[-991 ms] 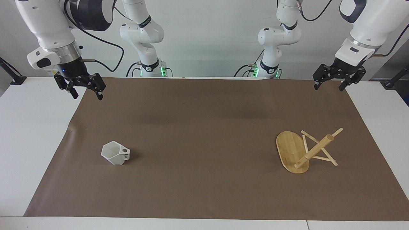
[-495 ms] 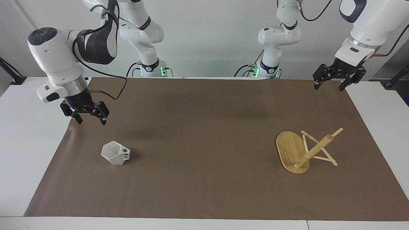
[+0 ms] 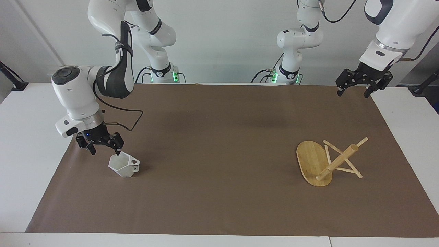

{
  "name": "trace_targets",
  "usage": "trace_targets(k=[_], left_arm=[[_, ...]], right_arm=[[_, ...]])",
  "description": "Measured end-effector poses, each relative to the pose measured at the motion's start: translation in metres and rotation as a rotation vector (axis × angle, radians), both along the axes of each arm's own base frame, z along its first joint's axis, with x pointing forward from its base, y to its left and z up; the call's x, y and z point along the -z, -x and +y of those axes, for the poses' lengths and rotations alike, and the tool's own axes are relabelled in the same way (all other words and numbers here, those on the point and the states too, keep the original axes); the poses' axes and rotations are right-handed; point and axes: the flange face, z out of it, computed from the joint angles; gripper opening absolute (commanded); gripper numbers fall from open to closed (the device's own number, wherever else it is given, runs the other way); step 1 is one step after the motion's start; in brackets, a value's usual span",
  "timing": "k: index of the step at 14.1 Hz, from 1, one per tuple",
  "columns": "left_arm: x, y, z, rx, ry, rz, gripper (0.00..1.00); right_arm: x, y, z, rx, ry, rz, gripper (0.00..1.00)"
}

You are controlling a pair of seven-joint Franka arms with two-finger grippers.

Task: Hang cup on rack
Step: 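Reach the right gripper to the white hexagonal cup and grasp it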

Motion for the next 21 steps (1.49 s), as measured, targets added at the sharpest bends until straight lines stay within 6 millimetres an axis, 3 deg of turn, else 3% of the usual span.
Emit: trace_targets(k=[6,20,21], left_arm=[[0.000,0.000,0.000,0.000,0.000,0.000,1.00],[0.000,0.000,0.000,0.000,0.000,0.000,1.00],[0.000,0.000,0.000,0.000,0.000,0.000,1.00]], right_arm=[[0.039,0.002,-0.001,-0.041,0.008,0.032,1.00],[0.042,0.006,-0.020,0.016,0.008,0.038,1.00],[0.042,0.006,-0.020,0.017,0.008,0.038,0.95]])
